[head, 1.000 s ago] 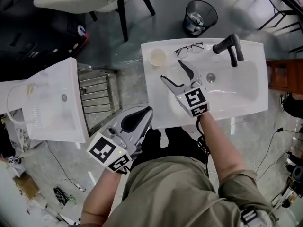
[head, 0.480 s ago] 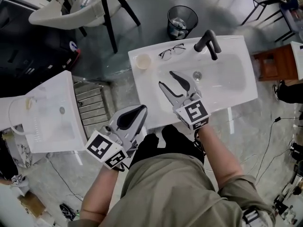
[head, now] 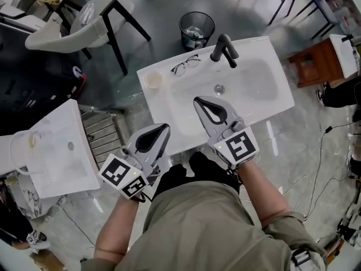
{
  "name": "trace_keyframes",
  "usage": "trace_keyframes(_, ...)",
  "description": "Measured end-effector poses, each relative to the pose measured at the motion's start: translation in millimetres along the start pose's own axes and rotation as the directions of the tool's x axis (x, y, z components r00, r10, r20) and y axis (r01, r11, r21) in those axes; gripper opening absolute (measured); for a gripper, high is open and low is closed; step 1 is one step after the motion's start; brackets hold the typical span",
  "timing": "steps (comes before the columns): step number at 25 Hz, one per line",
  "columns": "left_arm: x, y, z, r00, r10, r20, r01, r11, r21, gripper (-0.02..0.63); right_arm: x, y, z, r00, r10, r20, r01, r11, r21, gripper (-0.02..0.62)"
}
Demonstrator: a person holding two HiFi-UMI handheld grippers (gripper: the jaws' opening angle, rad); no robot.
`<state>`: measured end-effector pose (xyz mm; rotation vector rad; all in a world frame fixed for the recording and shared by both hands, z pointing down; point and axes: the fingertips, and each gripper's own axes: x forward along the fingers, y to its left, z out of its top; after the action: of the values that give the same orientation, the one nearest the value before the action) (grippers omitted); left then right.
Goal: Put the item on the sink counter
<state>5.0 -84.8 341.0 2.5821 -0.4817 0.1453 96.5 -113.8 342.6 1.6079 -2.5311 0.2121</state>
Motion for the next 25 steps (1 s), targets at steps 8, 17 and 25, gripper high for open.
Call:
trace_keyframes(8,15.7,-13.4,4.9,0.999,-0.044,-0.011,0.045,0.999,0.018,0.006,-28.5,-8.4,9.9,0.999,-0.036,0.005,0.036,0.999,0.029,0.012)
trace_keyframes(17,25.1,-19.7,7.6,0.997,-0.073,-0.023,0.074,0.997,0.034,0.006,-45.5,-13.0,18.1,0.998,-0.065,0.018,0.064,0.996,0.059,0.012)
trace_keyframes(25,27.8,-19.2,13.0,0.996,-0.084,-0.024,0.084,0.996,0.043,0.006,-48.8,-15.5,22.2,0.997,-0.074,0.024,0.072,0.995,0.072,0.012)
